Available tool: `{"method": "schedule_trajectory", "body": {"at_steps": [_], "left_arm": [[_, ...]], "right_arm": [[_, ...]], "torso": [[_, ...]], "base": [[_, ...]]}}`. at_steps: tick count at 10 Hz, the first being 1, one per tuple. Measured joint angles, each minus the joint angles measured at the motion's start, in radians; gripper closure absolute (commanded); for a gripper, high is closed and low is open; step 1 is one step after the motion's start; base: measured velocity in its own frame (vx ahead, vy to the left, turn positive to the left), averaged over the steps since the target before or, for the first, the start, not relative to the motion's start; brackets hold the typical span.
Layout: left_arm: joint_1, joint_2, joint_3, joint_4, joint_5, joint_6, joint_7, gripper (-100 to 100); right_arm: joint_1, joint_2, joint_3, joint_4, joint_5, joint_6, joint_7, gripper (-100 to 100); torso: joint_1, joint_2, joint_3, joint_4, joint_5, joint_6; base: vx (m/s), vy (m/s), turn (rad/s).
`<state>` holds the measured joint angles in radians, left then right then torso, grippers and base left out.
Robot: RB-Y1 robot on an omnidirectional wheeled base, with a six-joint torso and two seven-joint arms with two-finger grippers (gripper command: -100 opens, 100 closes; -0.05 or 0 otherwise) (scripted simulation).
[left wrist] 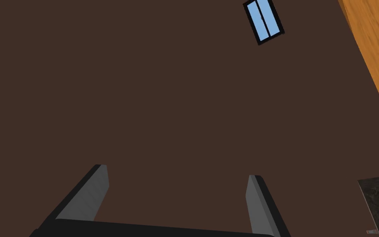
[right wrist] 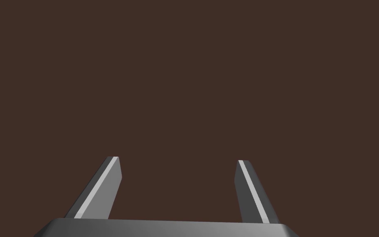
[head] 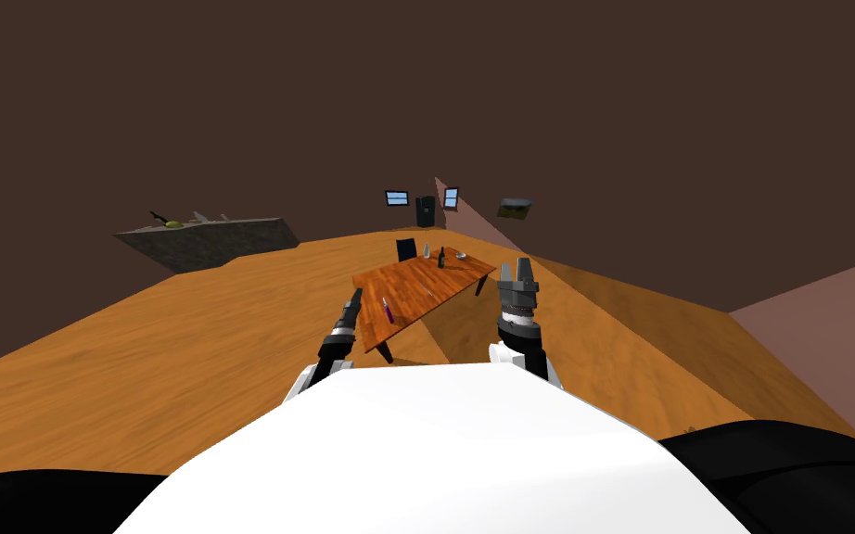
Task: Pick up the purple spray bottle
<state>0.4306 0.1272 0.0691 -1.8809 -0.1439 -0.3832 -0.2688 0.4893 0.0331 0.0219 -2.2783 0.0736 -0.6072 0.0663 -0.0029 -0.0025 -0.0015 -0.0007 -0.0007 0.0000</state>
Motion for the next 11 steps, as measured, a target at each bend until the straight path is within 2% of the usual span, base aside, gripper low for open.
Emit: {"method": "schedule_trajectory", "body": {"at_steps": [11], "left_arm": [[-0.085, 0.026, 0.064, 0.284, -0.12, 0.067, -0.136, -100]], "right_arm": [[0.0, 0.0, 0.0, 0.0, 0.0, 0.0, 0.0, 0]], "torso": [[-0.002, -0.003, -0.002, -0.001, -0.001, 0.0]], "base": [[0.063, -0.07, 0.003]]}}
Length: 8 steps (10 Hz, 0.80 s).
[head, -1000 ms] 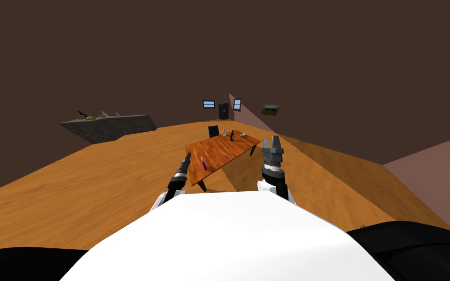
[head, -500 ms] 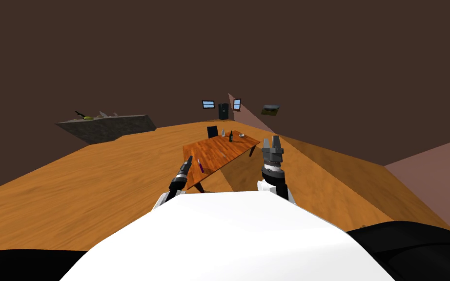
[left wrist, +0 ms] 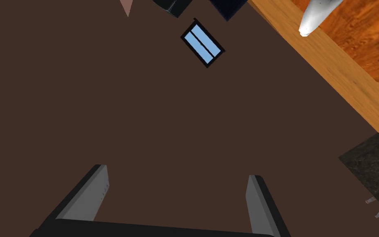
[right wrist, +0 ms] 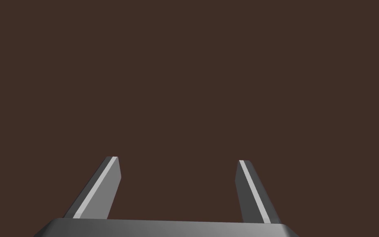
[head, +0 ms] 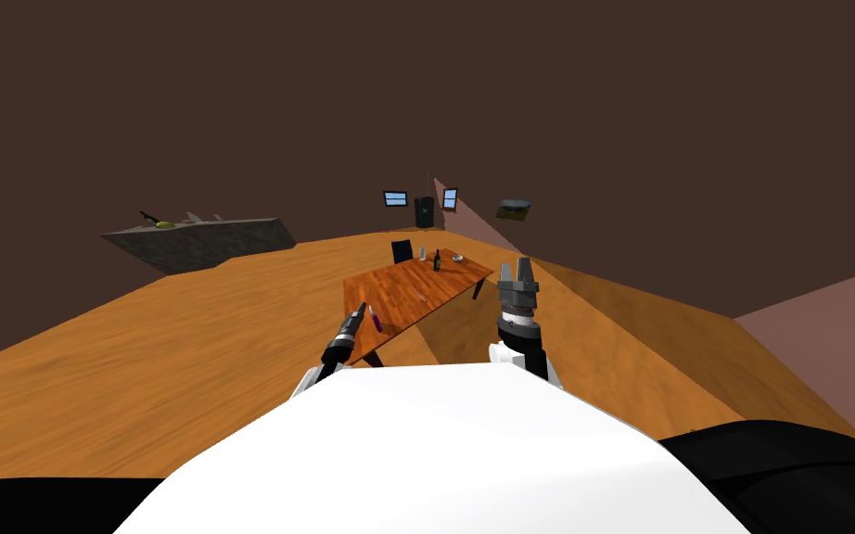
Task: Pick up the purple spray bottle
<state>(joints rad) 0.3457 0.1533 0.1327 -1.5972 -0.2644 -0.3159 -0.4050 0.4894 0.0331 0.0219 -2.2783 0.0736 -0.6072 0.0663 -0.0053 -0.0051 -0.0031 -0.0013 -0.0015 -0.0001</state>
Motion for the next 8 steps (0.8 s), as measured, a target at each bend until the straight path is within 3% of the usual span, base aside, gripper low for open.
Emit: {"method": "schedule_trajectory", "body": {"at_steps": [6, 8], "left_arm": [[-0.045, 0.022, 0.045, 0.156, -0.072, 0.031, -0.053, -100], [-0.047, 0.023, 0.049, 0.184, -0.085, 0.047, -0.063, -100]], "right_arm": [[0.0, 0.0, 0.0, 0.0, 0.0, 0.0, 0.0, 0], [0.0, 0.0, 0.0, 0.0, 0.0, 0.0, 0.0, 0]], "torso": [[0.001, 0.0, 0.0, 0.0, 0.0, 0.0], [0.003, 0.002, 0.001, 0.0, 0.001, 0.0]], "base": [[0.058, -0.06, 0.011], [0.038, -0.038, 0.008]]}}
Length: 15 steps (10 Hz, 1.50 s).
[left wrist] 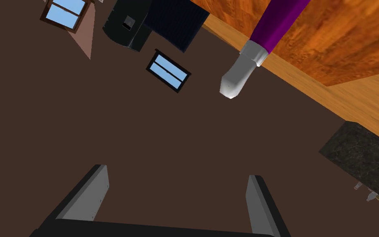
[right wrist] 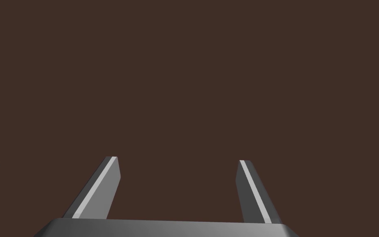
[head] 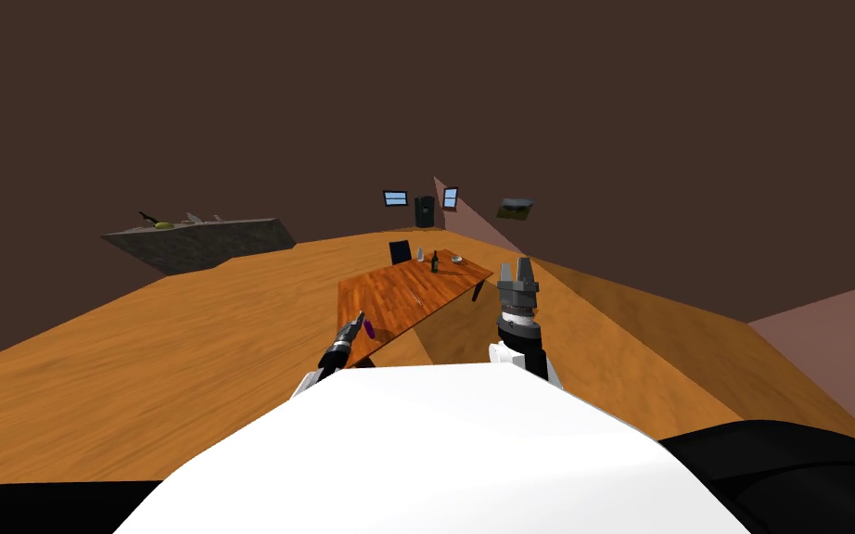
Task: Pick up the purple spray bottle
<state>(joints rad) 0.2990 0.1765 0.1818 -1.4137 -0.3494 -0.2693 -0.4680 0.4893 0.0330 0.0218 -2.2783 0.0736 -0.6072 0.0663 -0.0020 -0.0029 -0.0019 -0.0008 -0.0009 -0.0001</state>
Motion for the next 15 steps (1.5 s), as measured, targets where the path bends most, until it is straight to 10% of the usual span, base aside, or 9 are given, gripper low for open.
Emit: {"method": "schedule_trajectory", "body": {"at_steps": [4, 15], "left_arm": [[-0.057, 0.019, 0.051, 0.175, -0.073, 0.025, -0.042, -100], [-0.132, 0.046, 0.137, 0.427, -0.216, 0.103, -0.109, -100]], "right_arm": [[0.0, 0.0, 0.0, 0.0, 0.0, 0.0, 0.0, 0], [0.0, 0.0, 0.0, 0.0, 0.0, 0.0, 0.0, 0]], "torso": [[-0.005, -0.006, -0.003, -0.001, -0.001, 0.0], [-0.003, -0.002, -0.001, -0.001, -0.001, 0.0]], "base": [[0.118, -0.109, 0.035], [0.063, -0.056, 0.019]]}}
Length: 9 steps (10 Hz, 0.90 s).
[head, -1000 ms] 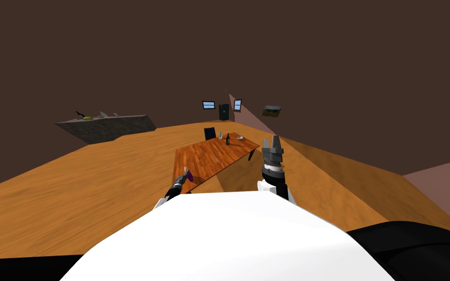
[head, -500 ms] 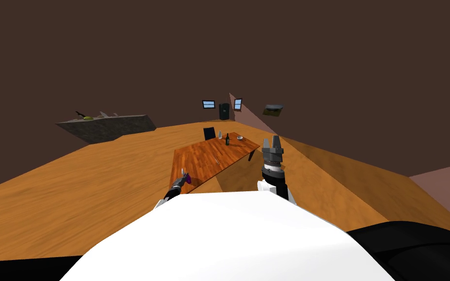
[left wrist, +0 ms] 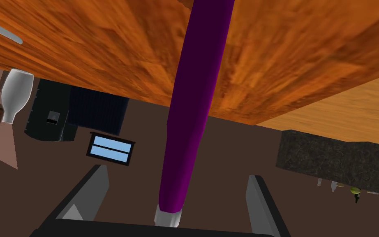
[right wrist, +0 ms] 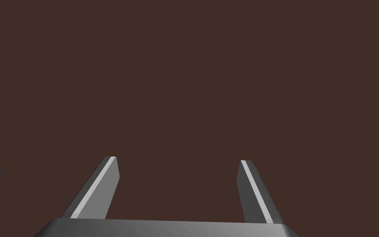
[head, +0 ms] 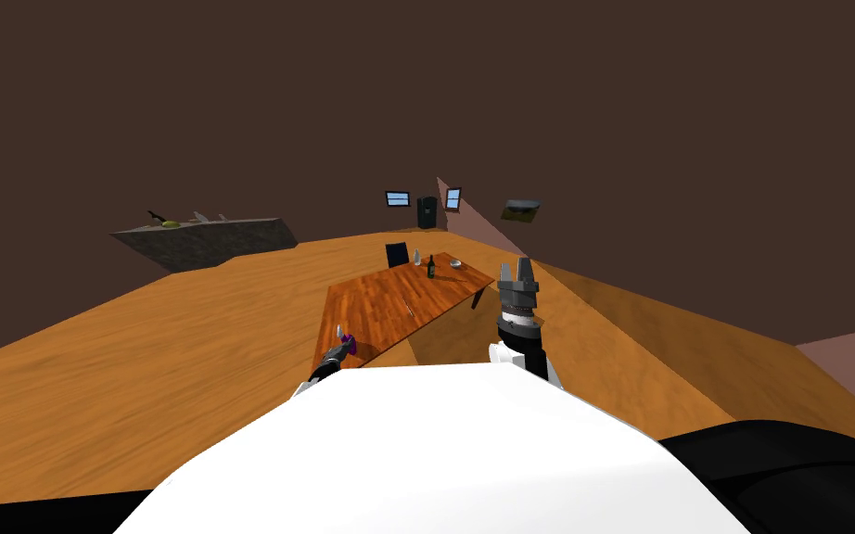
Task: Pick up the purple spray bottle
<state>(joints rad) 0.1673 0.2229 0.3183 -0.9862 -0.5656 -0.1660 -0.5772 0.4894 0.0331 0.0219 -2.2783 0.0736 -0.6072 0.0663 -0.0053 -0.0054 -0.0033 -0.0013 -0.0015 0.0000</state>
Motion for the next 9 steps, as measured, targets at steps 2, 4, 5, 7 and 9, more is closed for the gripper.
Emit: {"method": "schedule_trajectory", "body": {"at_steps": [2, 4, 5, 7, 9], "left_arm": [[-0.02, 0.01, 0.033, 0.079, -0.038, 0.004, -0.028, -100], [-0.023, 0.03, 0.034, 0.103, -0.065, 0.035, -0.035, -100], [-0.029, 0.042, 0.033, 0.115, -0.072, 0.048, -0.033, -100], [-0.03, 0.043, 0.033, 0.117, -0.072, 0.049, -0.032, -100], [-0.037, 0.064, -0.004, 0.148, -0.049, 0.014, -0.047, -100]], "right_arm": [[0.0, 0.0, 0.0, 0.0, 0.0, 0.0, 0.0, 0], [0.0, 0.0, 0.0, 0.0, 0.0, 0.0, 0.0, 0], [0.0, 0.0, 0.0, 0.0, 0.0, 0.0, 0.0, 0], [0.0, 0.0, 0.0, 0.0, 0.0, 0.0, 0.0, 0], [0.0, 0.0, 0.0, 0.0, 0.0, 0.0, 0.0, 0]], "torso": [[0.0, -0.002, -0.001, 0.0, 0.0, 0.0], [0.0, 0.0, 0.0, 0.0, 0.0, 0.0], [0.002, 0.002, 0.001, 0.0, 0.0, 0.0], [0.006, 0.005, 0.003, 0.001, 0.001, 0.0], [0.005, -0.002, -0.001, 0.0, 0.001, 0.0]], "base": [[0.114, -0.098, 0.03], [0.063, -0.073, 0.013], [0.018, -0.015, 0.003], [0.051, -0.008, 0.152], [0.119, -0.015, 0.218]]}}
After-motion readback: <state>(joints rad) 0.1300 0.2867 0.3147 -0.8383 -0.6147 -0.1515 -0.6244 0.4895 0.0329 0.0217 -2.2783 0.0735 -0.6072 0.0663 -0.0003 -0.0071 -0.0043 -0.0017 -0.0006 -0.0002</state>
